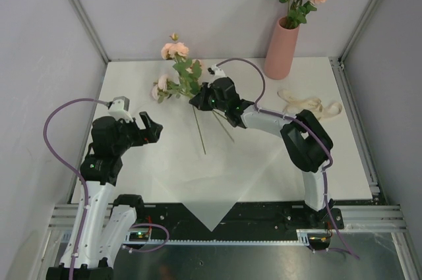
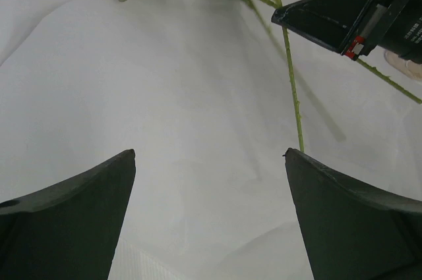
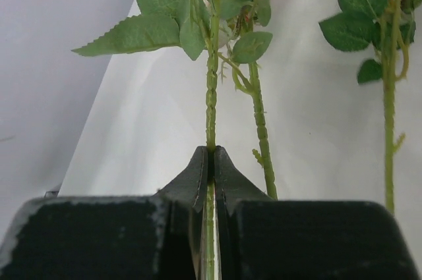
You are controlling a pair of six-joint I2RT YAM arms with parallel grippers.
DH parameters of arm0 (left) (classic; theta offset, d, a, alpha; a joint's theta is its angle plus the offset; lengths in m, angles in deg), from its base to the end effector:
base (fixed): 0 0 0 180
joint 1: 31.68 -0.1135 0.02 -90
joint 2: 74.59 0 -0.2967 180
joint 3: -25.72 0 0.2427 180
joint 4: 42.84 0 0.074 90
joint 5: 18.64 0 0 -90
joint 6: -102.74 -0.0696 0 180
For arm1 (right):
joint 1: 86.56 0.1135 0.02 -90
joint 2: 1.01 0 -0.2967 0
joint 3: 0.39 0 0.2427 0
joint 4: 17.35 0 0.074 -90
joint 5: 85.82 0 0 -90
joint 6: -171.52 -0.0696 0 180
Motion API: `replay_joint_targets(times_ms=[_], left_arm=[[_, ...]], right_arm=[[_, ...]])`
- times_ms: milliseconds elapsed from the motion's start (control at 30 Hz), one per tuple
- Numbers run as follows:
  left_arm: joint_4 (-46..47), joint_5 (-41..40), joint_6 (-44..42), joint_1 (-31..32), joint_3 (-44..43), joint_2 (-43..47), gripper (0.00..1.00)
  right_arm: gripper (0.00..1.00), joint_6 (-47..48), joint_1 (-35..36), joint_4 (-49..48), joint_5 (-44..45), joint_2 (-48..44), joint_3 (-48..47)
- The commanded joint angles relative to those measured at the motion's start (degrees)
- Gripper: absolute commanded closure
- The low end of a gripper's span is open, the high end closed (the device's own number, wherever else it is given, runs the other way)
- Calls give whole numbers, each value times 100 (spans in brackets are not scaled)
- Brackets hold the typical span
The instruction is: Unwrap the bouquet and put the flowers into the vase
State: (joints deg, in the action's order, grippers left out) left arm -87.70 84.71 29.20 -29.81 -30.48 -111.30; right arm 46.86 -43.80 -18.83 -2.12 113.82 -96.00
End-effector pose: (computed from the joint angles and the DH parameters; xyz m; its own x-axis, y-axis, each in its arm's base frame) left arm 0.1384 -0.0206 0.3111 -0.4788 -0.2602 -0.8385 0.1091 0.9300 -0.3509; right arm 0.3694 0.3520 0.2592 -0.6114 0.2045 -0.7644 -0.4910 0.6595 0.5692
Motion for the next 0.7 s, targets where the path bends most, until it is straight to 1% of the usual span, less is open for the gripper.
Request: replay_joint_targets(times_ms=[0,133,167,200,300,567,667], left_arm=[[198,75,-22,20,49,18,0],[205,66,-21,28,52,14,0],[202,69,-21,31,51,19,0],[200,70,-21,32,50,21,0],[198,62,-25,33,49,23,0],[203,72,-21,33,50,14,0],[204,74,-25,33,49,12,0]], right_arm=[[95,-403,18,-284,60,-17,196],[93,-598,23,-229,22,226,235],[94,-627,22,-226,14,252,236],[97,-651,13,-229,6,269,236],[100,-632,-3,-267,-9,223,234],[100,-426,-127,-516,-27,-18,241],[100,-415,-142,-687,-40,-46,393]])
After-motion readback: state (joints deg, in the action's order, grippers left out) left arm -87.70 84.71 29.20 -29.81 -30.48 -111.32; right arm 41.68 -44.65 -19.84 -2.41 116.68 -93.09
